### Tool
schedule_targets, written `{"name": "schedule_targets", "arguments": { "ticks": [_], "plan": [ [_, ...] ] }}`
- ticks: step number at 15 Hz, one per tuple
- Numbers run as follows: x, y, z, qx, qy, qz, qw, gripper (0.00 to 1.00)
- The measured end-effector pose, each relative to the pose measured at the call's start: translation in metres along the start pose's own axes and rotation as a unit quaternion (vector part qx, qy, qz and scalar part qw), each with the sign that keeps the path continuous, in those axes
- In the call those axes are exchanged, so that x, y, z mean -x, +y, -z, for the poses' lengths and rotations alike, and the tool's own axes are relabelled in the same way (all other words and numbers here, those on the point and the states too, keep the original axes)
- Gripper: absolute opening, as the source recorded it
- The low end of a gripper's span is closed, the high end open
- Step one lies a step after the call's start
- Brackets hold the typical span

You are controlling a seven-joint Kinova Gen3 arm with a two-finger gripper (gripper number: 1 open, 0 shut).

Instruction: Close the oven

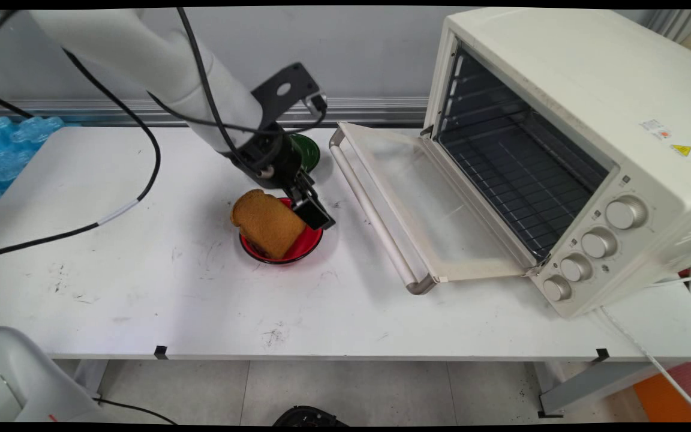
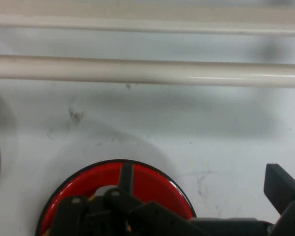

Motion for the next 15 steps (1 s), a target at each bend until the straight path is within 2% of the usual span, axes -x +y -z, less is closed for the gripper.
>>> {"name": "schedule_targets", "arguments": {
  "ticks": [9,14,15],
  "plan": [
    [0.009,-0.003,-0.062,0.009,0.03,-0.002,0.9995,1.0],
    [0.011,-0.005,-0.085,0.009,0.04,0.0,0.9991,1.0],
    [0.011,-0.005,-0.089,0.009,0.043,0.0,0.999,0.0]
  ]
}}
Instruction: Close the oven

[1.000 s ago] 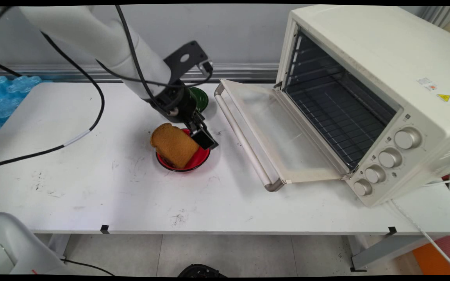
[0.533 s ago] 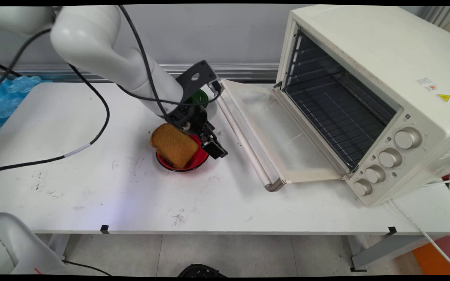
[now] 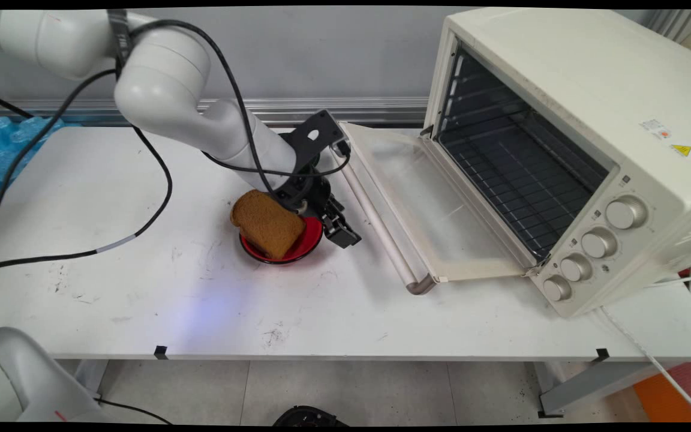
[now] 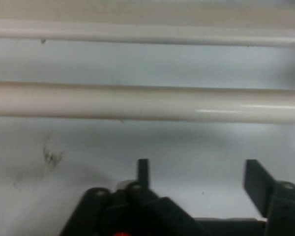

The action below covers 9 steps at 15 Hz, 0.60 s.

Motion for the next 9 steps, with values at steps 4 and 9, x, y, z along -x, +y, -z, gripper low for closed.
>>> {"name": "schedule_targets", "arguments": {
  "ticks": [4,9],
  "plan": [
    [0.0,-0.003,-0.015,0.002,0.009,-0.003,1.0,0.0],
    [0.0,-0.007,-0.03,0.001,0.018,-0.004,0.9998,0.0]
  ]
}}
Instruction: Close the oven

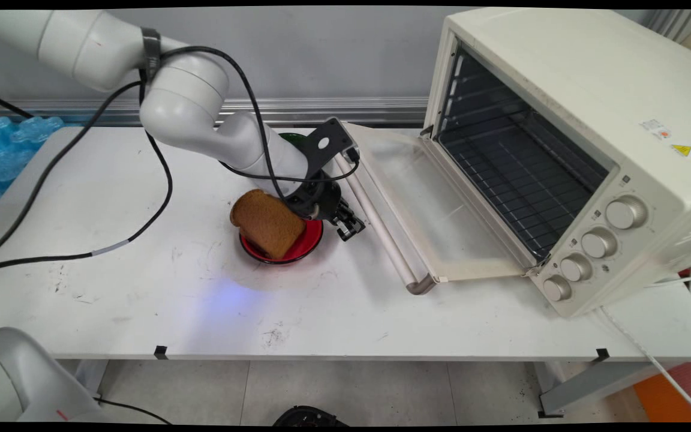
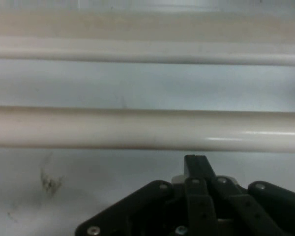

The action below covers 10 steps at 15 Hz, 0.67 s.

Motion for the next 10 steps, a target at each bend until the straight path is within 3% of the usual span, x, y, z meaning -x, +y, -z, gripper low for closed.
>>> {"name": "schedule_targets", "arguments": {
  "ticks": [10],
  "plan": [
    [-0.004,-0.008,-0.022,0.001,0.016,-0.001,0.9999,0.0]
  ]
}}
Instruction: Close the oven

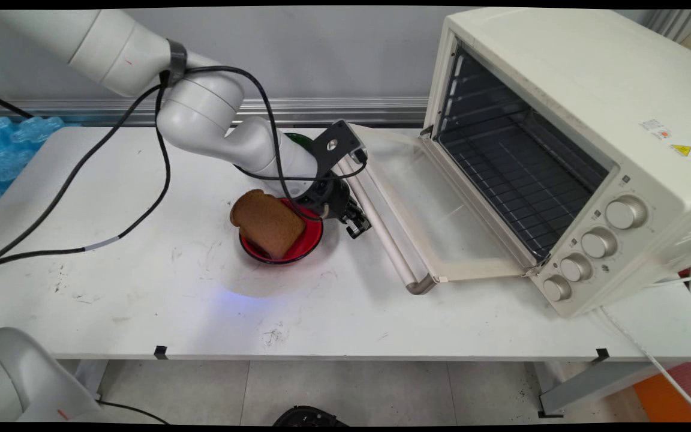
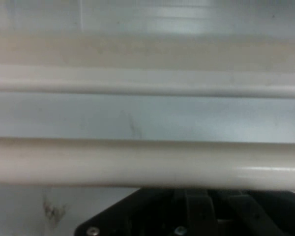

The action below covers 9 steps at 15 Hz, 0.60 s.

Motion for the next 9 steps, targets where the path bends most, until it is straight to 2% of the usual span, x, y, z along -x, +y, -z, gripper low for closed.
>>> {"name": "schedule_targets", "arguments": {
  "ticks": [9],
  "plan": [
    [-0.011,-0.006,-0.002,0.0,0.019,-0.009,0.9998,0.0]
  ]
}}
